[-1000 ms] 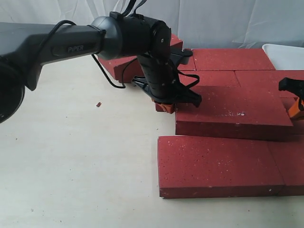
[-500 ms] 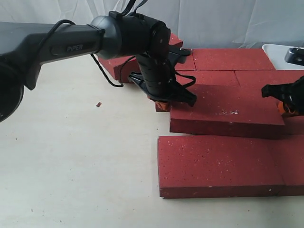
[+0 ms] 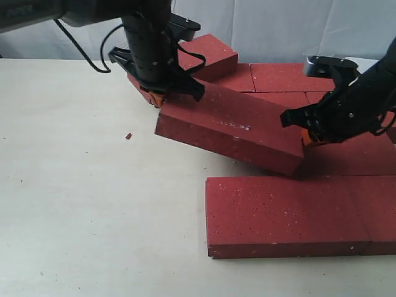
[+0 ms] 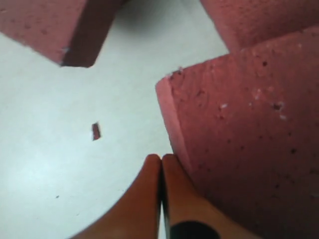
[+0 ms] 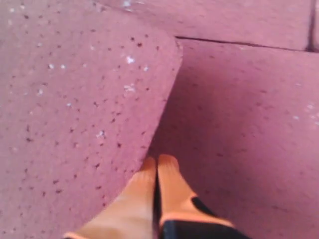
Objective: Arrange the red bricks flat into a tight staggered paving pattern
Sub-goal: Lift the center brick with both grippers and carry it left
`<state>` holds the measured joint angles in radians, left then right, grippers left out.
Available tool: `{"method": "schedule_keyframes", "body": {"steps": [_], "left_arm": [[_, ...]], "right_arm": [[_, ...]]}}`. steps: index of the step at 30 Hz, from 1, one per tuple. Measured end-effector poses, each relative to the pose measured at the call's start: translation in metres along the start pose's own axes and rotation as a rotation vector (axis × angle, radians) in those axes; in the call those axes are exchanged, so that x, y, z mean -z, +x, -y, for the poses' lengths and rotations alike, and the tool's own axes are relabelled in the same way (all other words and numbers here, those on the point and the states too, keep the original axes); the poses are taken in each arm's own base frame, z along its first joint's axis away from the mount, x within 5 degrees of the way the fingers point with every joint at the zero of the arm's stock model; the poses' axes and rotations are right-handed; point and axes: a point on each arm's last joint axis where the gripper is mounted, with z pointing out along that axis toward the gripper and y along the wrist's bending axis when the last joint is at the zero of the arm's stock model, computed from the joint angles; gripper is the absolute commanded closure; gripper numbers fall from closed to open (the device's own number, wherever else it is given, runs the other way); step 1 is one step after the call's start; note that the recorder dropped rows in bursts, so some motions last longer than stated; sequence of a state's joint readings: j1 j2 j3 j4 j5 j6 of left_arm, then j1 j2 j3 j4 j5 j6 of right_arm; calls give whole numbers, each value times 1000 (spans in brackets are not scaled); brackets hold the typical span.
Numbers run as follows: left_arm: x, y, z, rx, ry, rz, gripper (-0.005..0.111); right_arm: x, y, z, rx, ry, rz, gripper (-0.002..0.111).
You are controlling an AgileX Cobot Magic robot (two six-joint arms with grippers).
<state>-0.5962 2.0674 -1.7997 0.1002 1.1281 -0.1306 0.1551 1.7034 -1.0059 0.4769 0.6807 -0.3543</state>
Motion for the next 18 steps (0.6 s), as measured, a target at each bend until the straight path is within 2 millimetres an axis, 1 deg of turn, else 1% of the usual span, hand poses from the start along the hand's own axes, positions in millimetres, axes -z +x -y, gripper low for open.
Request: {"method": "schedule_keyframes", "body": {"steps": [4,9,12,14,18], "left_arm": [[5,12,-22,33,-30,-32,107],[5,35,-39,68,-40,-80,107],[2,47,-42,89,-19,-87,107],[-2,54,-39,101,8,-87,107],[-16,64,-35,129,49,-84,107]], "right_arm": [[-2,-5,-24,41,-38,22,109],[-9,-11,-42,75,-52,70,109],[-21,-13,-43,52,-55,73,109],[-30,-13,-41,43,-49,62,109],[-40,-12,-37,36,-37,52,109]]}}
